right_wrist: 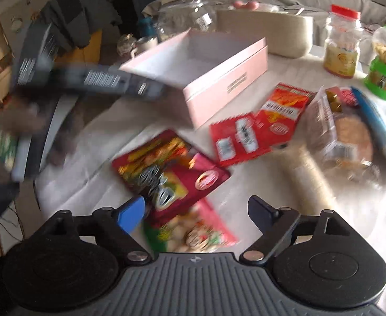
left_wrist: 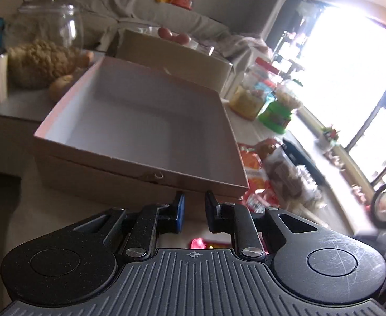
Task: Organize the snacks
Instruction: 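Close the left gripper on the edge of the large red chip bag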
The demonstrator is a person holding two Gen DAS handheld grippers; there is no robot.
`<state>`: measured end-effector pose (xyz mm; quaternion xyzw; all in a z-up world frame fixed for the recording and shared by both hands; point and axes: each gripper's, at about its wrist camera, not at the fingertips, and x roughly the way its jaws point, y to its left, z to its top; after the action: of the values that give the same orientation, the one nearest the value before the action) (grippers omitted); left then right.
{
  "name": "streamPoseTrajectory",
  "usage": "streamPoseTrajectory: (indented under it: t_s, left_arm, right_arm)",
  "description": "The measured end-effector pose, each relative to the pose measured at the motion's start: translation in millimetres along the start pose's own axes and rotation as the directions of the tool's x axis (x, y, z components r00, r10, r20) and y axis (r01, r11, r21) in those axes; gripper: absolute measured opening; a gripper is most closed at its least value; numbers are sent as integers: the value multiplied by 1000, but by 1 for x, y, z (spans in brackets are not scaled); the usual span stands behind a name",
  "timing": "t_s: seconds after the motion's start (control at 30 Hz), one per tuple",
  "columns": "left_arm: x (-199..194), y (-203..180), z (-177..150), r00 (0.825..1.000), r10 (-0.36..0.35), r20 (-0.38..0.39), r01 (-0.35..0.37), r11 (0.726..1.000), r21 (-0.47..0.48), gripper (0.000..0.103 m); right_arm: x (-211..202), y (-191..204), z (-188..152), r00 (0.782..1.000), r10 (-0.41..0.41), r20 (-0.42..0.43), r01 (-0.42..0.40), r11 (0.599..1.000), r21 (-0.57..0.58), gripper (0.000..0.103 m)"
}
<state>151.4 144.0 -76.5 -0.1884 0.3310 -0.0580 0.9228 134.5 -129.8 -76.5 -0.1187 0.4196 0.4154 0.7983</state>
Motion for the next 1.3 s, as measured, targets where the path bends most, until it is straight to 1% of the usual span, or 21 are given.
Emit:
streamPoseTrajectory:
  t_s: [0.07, 0.13, 0.17, 0.2, 0.23, 0.3, 0.37, 0.43, 0.5, 0.57, 0.63, 0.73, 0.77, 0.8, 0.9, 0.93, 1.0, 1.07, 1.2, 1.27, 1.3]
  left_arm:
    - [8, -2, 5, 1000, -5, -2, 5, 1000, 13, 20]
    - [19, -9, 6, 1000, -13, -6, 13, 999, 30, 20]
    - [25, -10, 8, 1000, -24, -14, 24, 999, 33, 20]
    - [34, -13, 9, 999, -38, -28, 39, 998, 40, 20]
    - [41, -21, 4, 998, -50, -46, 52, 997, 52, 20]
    - [52, -22, -1, 994, -52, -93, 58, 996, 69, 20]
    - [59, -19, -7, 987, -69, -146, 79, 995, 59, 20]
    - [56, -13, -14, 979, -113, -170, 120, 992, 27, 20]
    - [46, -12, -24, 968, -152, -198, 156, 988, 4, 20]
    - [35, -14, -36, 958, -175, -227, 178, 984, -7, 20]
    - [24, -22, -48, 946, -190, -262, 199, 980, 10, 20]
    - [11, -41, -59, 931, -194, -308, 228, 970, 79, 21]
    - [7, -48, -61, 932, -193, -307, 235, 966, 105, 21]
    - [3, -55, -61, 936, -190, -295, 238, 962, 135, 21]
    - [-1, -70, -52, 961, -162, -222, 211, 952, 220, 21]
    - [1, -72, -45, 968, -148, -201, 193, 954, 230, 21]
    - [6, -75, -38, 978, -111, -179, 150, 963, 224, 21]
    - [7, -74, -36, 977, -100, -189, 141, 966, 215, 21]
    - [-8, -70, -49, 964, -124, -234, 172, 965, 196, 21]
    - [-15, -67, -58, 961, -123, -249, 171, 969, 180, 21]
    - [-17, -64, -62, 961, -119, -248, 163, 973, 166, 21]
  right_arm:
    - [13, 10, -3, 999, -31, -23, 30, 998, -48, 86]
    - [15, 17, -9, 995, -92, -32, 88, 990, -108, 86]
    - [16, 16, -11, 992, -122, -24, 117, 985, -130, 90]
    - [14, 13, -12, 989, -149, -15, 146, 980, -132, 92]
    - [11, 8, -12, 984, -175, -12, 173, 978, -117, 92]
    - [6, -7, -12, 971, -237, -4, 236, 970, -61, 92]
    - [0, -23, -16, 964, -267, 0, 267, 964, 1, 92]
    - [-6, -37, -23, 969, -247, 2, 246, 967, 66, 92]
    - [-12, -49, -31, 980, -198, 10, 195, 970, 147, 93]
    - [-14, -56, -36, 983, -178, 50, 166, 967, 194, 94]
    - [-16, -56, -39, 983, -173, 66, 154, 962, 225, 95]
    - [-20, -53, -45, 983, -166, 78, 141, 957, 254, 100]
    - [-19, -52, -46, 983, -164, 79, 138, 956, 257, 103]
    - [-19, -51, -48, 984, -161, 79, 136, 956, 262, 103]
    - [-20, -47, -51, 981, -178, 77, 150, 946, 287, 103]
    - [-21, -46, -53, 980, -184, 82, 151, 941, 302, 103]
    - [-21, -38, -57, 980, -185, 77, 160, 953, 257, 103]
    - [-20, -27, -64, 977, -195, 84, 178, 968, 177, 103]
    - [-20, -9, -79, 962, -248, 115, 237, 966, 100, 103]
    - [-22, -9, -79, 961, -249, 121, 235, 964, 122, 103]
    - [-24, -10, -77, 963, -238, 126, 219, 965, 146, 102]
